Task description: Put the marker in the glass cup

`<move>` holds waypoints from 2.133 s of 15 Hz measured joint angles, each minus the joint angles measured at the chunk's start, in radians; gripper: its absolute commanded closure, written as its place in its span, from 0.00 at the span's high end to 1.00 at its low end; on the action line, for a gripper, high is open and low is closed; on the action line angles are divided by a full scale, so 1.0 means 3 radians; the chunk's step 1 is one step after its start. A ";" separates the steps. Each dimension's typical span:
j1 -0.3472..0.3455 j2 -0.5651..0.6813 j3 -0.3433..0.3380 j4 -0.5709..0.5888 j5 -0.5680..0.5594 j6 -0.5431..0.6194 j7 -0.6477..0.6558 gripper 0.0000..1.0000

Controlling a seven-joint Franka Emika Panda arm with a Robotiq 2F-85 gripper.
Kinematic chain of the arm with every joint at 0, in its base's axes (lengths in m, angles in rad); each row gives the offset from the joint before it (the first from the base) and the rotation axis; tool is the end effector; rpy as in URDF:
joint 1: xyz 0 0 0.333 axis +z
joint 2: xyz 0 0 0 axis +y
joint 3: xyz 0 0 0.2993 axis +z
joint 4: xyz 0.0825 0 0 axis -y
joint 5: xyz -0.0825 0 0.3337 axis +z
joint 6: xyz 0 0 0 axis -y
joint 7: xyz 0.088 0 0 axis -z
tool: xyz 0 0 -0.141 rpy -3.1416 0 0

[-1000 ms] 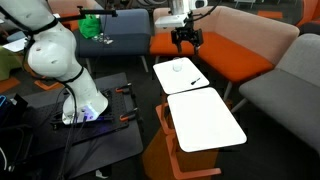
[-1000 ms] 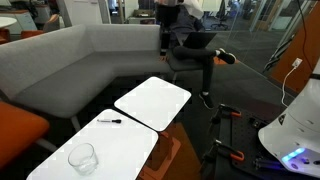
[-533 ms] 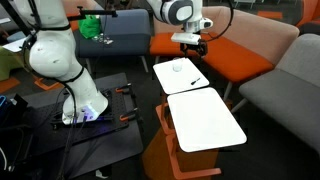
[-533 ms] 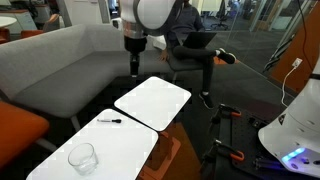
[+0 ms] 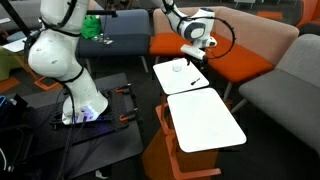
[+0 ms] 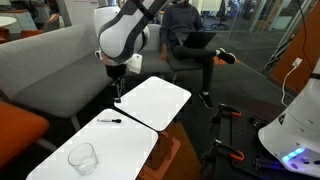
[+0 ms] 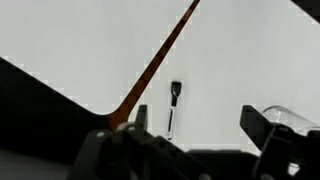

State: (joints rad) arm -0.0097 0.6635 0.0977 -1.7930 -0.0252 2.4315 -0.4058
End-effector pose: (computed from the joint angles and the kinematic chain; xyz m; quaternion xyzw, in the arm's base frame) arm 0.6072 0.0501 0.1703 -0.9695 -0.2440 0.0072 0.0235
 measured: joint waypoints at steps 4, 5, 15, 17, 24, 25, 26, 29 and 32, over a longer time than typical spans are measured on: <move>0.0121 0.0482 -0.0014 0.0519 -0.0137 -0.0200 0.0116 1.00; 0.0152 0.0594 -0.0022 0.0652 -0.0166 -0.0211 0.0164 1.00; 0.0275 0.1568 -0.0057 0.1863 -0.0275 -0.0491 0.0207 1.00; 0.0360 0.1724 -0.0058 0.2070 -0.0295 -0.0581 0.0236 0.93; 0.0456 0.2163 -0.0195 0.2813 -0.0299 -0.0753 0.0516 0.78; 0.0451 0.2215 -0.0206 0.2904 -0.0299 -0.0787 0.0516 0.71; 0.0450 0.2262 -0.0211 0.2985 -0.0299 -0.0826 0.0516 0.71; 0.0464 0.2388 -0.0191 0.3193 -0.0298 -0.0990 0.0516 0.54; 0.0474 0.2507 -0.0175 0.3374 -0.0292 -0.1187 0.0516 0.24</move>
State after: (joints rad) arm 0.1325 1.4157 0.0451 -0.7807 -0.1129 2.0754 -0.2510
